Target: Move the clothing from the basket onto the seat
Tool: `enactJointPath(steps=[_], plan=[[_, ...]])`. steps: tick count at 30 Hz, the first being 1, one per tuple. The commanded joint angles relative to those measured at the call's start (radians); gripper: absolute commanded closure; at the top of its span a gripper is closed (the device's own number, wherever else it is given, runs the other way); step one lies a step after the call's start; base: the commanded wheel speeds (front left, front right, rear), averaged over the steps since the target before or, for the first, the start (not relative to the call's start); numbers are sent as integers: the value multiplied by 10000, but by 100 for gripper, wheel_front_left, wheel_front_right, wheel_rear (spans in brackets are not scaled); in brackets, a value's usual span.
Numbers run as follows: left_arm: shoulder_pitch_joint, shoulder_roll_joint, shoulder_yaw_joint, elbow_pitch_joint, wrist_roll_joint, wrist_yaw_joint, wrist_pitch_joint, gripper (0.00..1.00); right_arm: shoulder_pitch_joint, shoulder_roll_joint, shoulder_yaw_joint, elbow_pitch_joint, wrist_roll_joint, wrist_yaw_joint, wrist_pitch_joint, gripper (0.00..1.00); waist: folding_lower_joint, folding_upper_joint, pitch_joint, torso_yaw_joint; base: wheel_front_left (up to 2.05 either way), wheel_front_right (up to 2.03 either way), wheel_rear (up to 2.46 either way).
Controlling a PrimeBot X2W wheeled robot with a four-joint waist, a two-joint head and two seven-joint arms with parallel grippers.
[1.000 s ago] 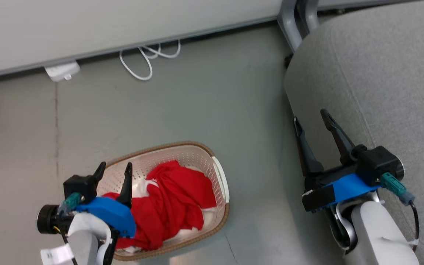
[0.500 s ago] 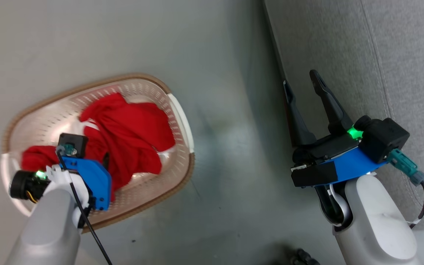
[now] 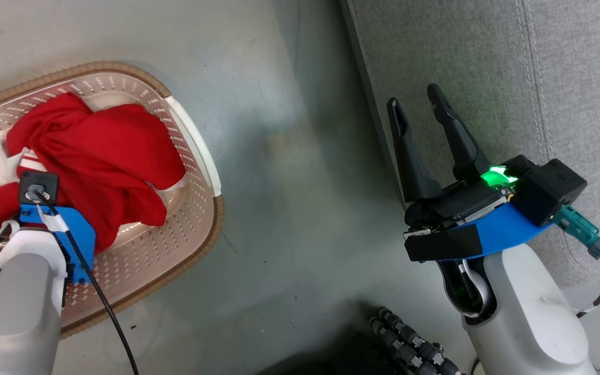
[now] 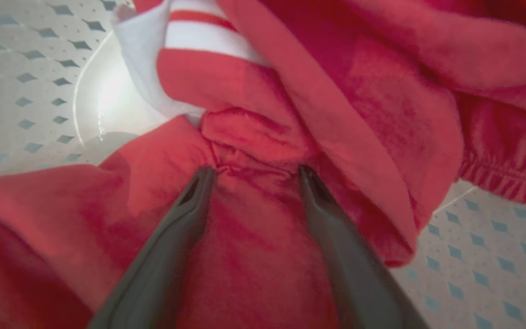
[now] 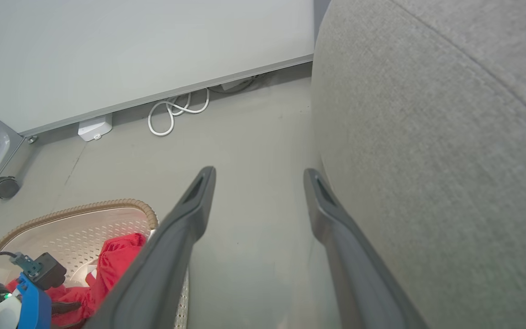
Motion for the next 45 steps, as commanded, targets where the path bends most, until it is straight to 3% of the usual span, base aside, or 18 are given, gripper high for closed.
enactJointPath(steps=[1,6,10,11,12,13,30,37,45], plan=[[-108,118,-1,-5,61,128,72,0,-215,1,29,-61,63,4,-35,0,-2,1,68,-50,0,0,0],[-57,226,-217,-154,276,430,317,0,-229,0,124,-74,157,4,-35,0,-2,1,108,-20,0,0,0],[22,277,-352,-235,324,393,571,0,-252,0,193,-118,218,4,-36,0,-2,1,163,8,0,0,0],[28,276,-392,-264,325,362,635,24,-235,0,192,-124,230,4,-36,0,-2,1,172,18,0,0,0],[29,265,-444,-279,326,316,719,80,-212,-2,179,-128,229,4,-36,0,-2,1,184,27,0,0,0],[15,252,-499,-290,328,248,816,100,-184,-2,152,-126,222,4,-36,0,-2,1,197,39,0,0,0],[63,-16,-567,-799,-156,145,791,100,-347,-2,198,166,89,4,-36,0,-2,1,-209,131,0,0,0],[387,-746,-591,-437,-640,-55,110,100,-95,-6,97,563,-458,4,-36,0,-2,1,-1746,617,0,0,0],[798,-1738,-783,224,-1133,-654,-1057,100,619,-12,154,1336,-1079,4,-35,0,-2,1,-4297,1435,0,0,0]])
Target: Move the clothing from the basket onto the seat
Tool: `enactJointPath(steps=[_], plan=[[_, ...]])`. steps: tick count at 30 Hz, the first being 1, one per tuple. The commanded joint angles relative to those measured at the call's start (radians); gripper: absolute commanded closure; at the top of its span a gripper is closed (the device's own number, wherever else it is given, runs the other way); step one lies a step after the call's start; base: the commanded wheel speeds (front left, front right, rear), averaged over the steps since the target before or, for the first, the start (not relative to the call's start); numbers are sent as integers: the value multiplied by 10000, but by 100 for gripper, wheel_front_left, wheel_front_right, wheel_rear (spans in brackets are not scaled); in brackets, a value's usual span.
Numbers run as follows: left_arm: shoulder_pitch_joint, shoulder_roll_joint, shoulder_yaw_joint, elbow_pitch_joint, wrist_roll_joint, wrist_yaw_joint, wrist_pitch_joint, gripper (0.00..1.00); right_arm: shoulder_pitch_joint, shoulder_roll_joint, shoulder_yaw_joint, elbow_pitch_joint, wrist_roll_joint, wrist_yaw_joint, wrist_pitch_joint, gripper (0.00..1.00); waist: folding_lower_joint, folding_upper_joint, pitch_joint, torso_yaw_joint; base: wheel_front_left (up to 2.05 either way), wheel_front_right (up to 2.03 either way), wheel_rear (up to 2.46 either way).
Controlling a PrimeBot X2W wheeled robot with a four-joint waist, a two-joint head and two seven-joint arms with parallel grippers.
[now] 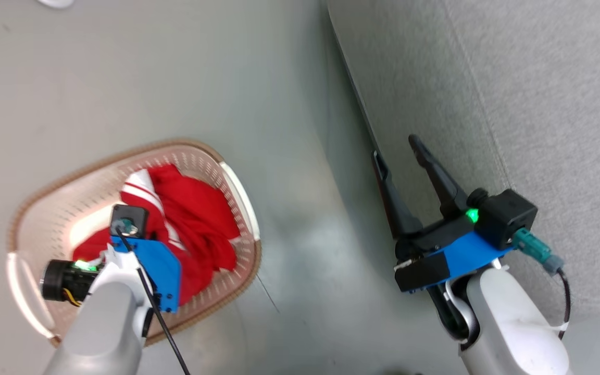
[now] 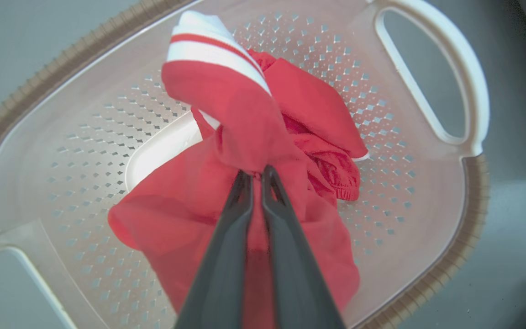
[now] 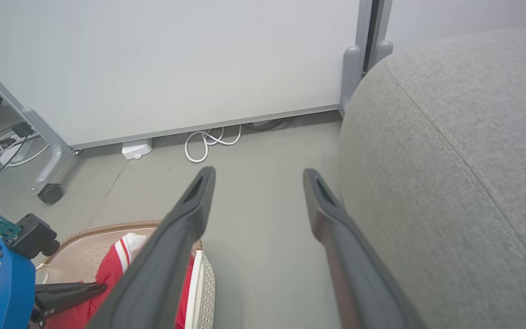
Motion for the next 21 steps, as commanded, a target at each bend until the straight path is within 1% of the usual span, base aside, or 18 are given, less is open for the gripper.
enactJointPath(steps=[1,7,11,16,21], plan=[[208,-181,-66,114,-107,-197,-266,100,250,-31,-7,167,-143,4,-35,0,1,-1,-1635,719,0,0,0],[458,-917,-210,463,-586,-902,-1186,100,917,-32,-238,823,-519,4,-33,0,1,-1,-3502,1291,0,0,0],[440,-1259,-468,419,-926,-1195,-1709,100,1379,-32,-413,1188,-734,4,59,0,1,-1,-4566,1620,0,0,0],[321,-1451,-900,29,-1482,-1337,-2323,100,1994,-31,-488,1280,-917,4,374,0,1,-1,-5695,1906,0,0,0],[35,-1496,-1557,-745,-2305,-1381,-2609,100,2393,-33,-383,1043,-952,4,733,0,1,-1,-6287,1986,0,0,0]])
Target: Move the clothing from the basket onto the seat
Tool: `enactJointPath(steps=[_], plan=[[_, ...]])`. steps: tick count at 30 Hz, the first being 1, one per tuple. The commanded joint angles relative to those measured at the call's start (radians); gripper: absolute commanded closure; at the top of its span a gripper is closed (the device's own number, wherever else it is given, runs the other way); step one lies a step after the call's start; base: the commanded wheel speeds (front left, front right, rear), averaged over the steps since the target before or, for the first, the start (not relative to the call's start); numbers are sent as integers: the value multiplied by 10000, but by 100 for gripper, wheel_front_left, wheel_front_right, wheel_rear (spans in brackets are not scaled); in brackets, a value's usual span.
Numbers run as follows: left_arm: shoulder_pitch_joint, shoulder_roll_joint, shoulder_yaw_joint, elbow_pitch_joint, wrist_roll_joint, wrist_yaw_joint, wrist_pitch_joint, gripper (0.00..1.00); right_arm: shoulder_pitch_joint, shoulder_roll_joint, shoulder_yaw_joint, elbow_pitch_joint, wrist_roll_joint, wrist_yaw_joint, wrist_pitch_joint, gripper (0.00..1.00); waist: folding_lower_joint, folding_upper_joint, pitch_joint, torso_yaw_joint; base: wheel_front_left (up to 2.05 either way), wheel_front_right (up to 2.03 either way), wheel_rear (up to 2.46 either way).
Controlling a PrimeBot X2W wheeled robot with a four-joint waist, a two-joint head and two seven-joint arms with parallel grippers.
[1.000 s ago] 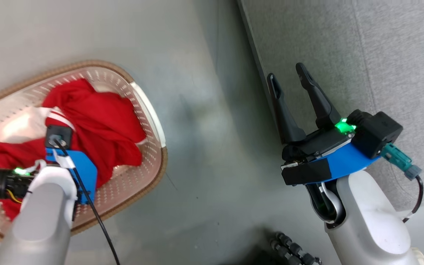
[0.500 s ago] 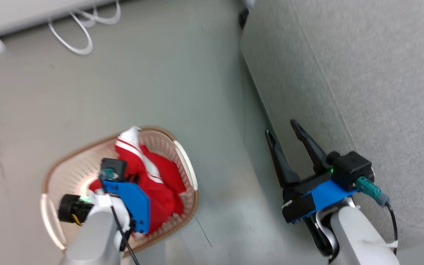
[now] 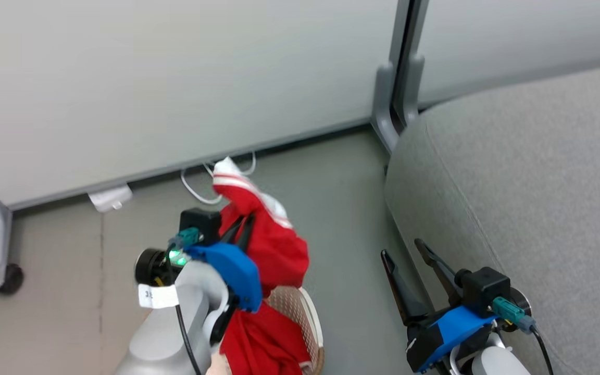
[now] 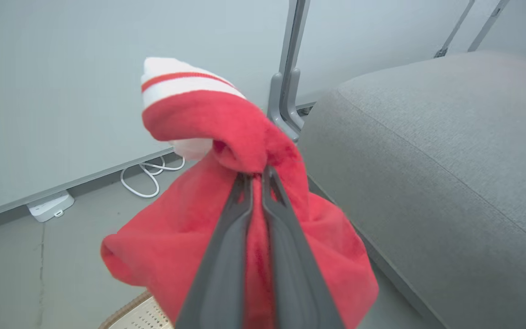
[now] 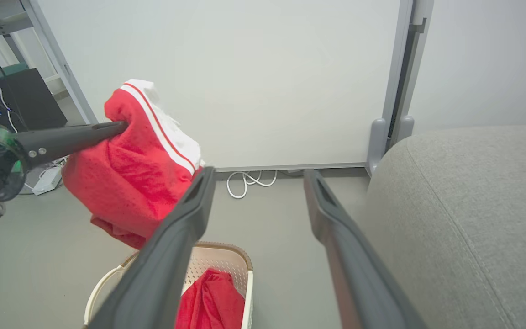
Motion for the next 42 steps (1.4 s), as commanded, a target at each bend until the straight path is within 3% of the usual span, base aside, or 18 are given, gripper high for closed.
enactJointPath(steps=[1,10,23,31,42], plan=[[-319,-28,-270,-354,-278,-71,-81,100,204,-38,27,-118,-79,4,84,0,5,-1,-637,344,0,0,0],[-953,-20,-1185,-1173,-1096,195,30,100,529,-38,198,-484,18,4,395,0,5,-1,-892,341,0,0,0],[-1122,-22,-1851,-1145,-1499,482,0,100,372,-34,703,-568,-172,4,743,0,5,-1,-801,262,0,0,0],[-1250,-23,-2230,-1267,-1769,530,47,100,-743,-35,1713,188,-835,4,1015,0,5,-1,-700,301,0,0,0],[-1391,-23,-2850,-1585,-2145,581,77,100,-2487,-29,2396,1785,-733,3,678,0,5,-1,-659,474,0,0,0]])
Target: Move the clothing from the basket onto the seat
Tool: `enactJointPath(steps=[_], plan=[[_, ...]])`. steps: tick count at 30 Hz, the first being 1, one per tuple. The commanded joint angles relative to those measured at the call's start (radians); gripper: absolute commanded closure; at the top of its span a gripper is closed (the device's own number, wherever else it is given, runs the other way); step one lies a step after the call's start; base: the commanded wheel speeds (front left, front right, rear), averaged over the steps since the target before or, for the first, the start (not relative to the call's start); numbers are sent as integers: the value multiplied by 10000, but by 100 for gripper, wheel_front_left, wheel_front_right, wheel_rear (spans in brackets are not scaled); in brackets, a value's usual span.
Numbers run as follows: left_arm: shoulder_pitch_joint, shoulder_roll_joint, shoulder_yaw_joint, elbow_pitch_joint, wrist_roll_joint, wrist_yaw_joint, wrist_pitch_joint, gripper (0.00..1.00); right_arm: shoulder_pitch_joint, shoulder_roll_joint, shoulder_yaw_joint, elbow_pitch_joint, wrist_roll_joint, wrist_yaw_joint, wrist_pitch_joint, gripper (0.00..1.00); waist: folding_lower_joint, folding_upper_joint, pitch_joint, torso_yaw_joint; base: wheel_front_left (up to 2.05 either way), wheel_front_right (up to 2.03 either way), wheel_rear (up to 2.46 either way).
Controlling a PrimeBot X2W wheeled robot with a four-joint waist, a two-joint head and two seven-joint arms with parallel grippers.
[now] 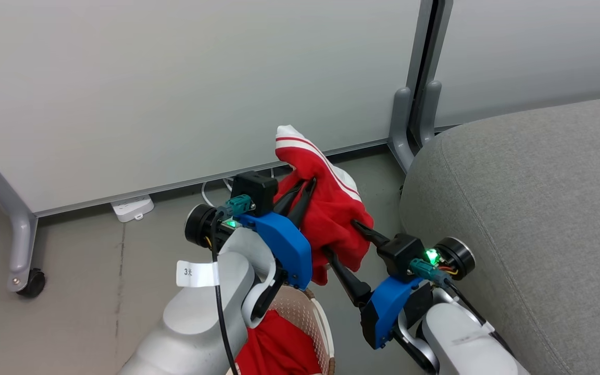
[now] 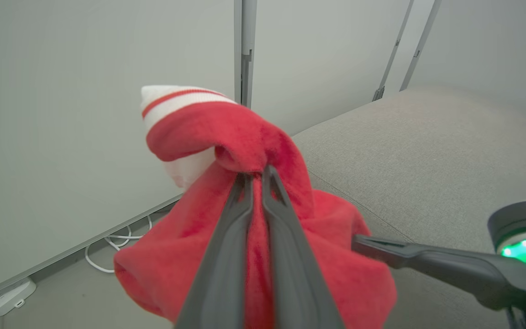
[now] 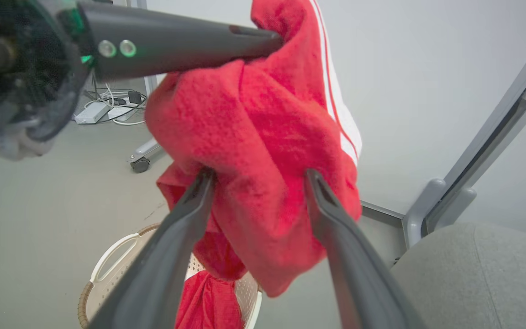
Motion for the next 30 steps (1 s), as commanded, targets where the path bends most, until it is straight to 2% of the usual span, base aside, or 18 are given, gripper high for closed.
enactJointPath(steps=[1,2,3,4,5,6,17,30], plan=[[-162,5,-70,-58,-32,48,-29,100,-248,-19,76,149,141,3,-42,0,-1,0,-2,13,0,0,0],[-163,5,-101,-69,-65,63,-33,100,-358,-22,148,313,237,3,-10,0,-1,0,-3,21,0,0,0],[-173,4,-132,-82,-84,67,-40,100,-445,-22,215,482,377,3,64,6,-1,0,-1,30,0,0,0],[-187,5,-166,-90,-105,68,-47,100,-561,-24,260,632,491,3,90,59,-1,0,-1,40,0,0,0],[-200,4,-201,-116,-128,57,-49,100,-672,-22,302,741,578,3,51,91,-1,0,-3,49,0,0,0],[-211,4,-239,-136,-166,43,-49,100,-745,-18,387,864,737,3,29,100,-1,0,-5,57,0,0,0],[-166,5,-359,-49,-298,61,-108,100,-989,-22,669,1625,1415,3,-417,100,-1,0,-36,-112,0,0,0],[-78,77,-413,-14,-401,72,-138,100,-1085,-22,914,1862,1699,3,-665,100,-1,0,-137,-282,0,0,0]])
